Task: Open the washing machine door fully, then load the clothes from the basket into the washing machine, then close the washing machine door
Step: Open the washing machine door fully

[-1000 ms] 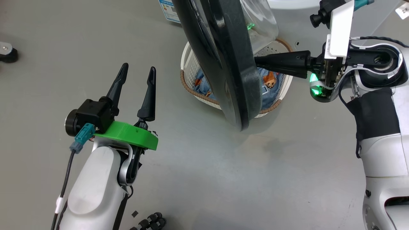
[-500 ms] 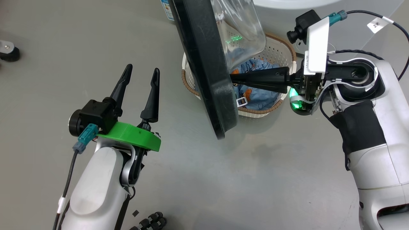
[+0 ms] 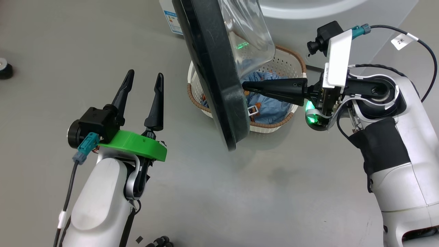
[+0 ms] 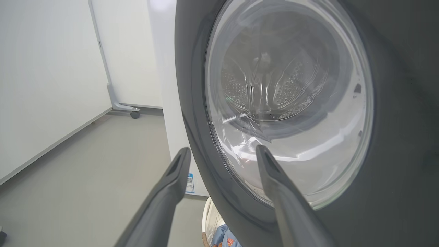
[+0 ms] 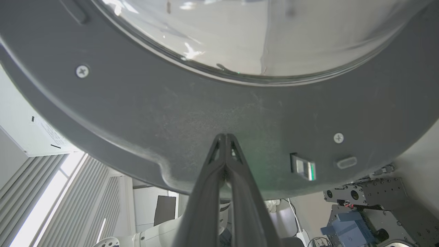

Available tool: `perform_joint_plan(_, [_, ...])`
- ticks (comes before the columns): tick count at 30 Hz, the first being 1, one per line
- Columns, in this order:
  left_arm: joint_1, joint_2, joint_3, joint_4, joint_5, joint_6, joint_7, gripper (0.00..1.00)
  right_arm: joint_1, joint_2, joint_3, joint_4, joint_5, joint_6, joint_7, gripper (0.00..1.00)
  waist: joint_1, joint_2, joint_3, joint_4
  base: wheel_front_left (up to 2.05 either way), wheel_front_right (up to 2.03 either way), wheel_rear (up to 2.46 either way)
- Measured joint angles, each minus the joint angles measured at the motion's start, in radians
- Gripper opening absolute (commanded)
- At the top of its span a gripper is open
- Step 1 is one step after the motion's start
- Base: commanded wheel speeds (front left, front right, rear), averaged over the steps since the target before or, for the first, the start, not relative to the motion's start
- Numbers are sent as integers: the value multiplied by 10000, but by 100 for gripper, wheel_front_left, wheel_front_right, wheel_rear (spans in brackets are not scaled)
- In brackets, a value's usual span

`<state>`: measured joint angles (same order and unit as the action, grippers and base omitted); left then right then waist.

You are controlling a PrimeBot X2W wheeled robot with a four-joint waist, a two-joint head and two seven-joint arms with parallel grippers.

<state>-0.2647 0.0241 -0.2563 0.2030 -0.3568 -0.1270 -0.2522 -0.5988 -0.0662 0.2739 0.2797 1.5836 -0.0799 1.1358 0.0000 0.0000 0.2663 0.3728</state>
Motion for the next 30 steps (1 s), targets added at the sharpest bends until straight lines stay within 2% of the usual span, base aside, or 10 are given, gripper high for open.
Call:
perform_joint_plan(9, [197, 255, 40, 121, 128, 0, 0, 100, 384, 12, -31, 173, 245, 180, -435, 0, 0, 0, -474, -422, 0, 0, 0])
perform_joint_plan(12, [248, 276, 13, 159, 134, 0, 0, 100, 451, 13, -48, 222, 343, 341, -554, 0, 0, 0, -660, -562, 0, 0, 0])
perform_joint_plan(24, [759, 596, 19, 205, 134, 0, 0, 100, 1153, 40, -295, 408, 784, 529, -1294, 1, 0, 0, -1327, -1243, 0, 0, 0])
perform_joint_plan(26, [858, 625, 69, 203, 134, 0, 0, 100, 1236, 40, -412, 435, 803, 600, -1480, 37, 0, 0, -1410, -1365, 0, 0, 0])
perform_joint_plan(27, [903, 635, 113, 199, 132, 0, 0, 100, 1272, 46, -481, 431, 832, 633, -1618, 45, 0, 0, -1448, -1430, 0, 0, 0])
perform_joint_plan(28, [945, 648, 167, 199, 132, 0, 0, 100, 1313, 44, -527, 433, 855, 637, -1701, 60, 0, 0, -1480, -1495, 0, 0, 0])
perform_joint_plan(29, [988, 667, 215, 199, 132, 0, 0, 100, 1371, 44, -562, 439, 865, 688, -1751, 81, 0, 0, -1511, -1562, 0, 0, 0])
perform_joint_plan(30, [1025, 686, 242, 201, 132, 0, 0, 100, 1426, 48, -610, 458, 934, 692, -1766, 81, 0, 0, -1539, -1627, 0, 0, 0])
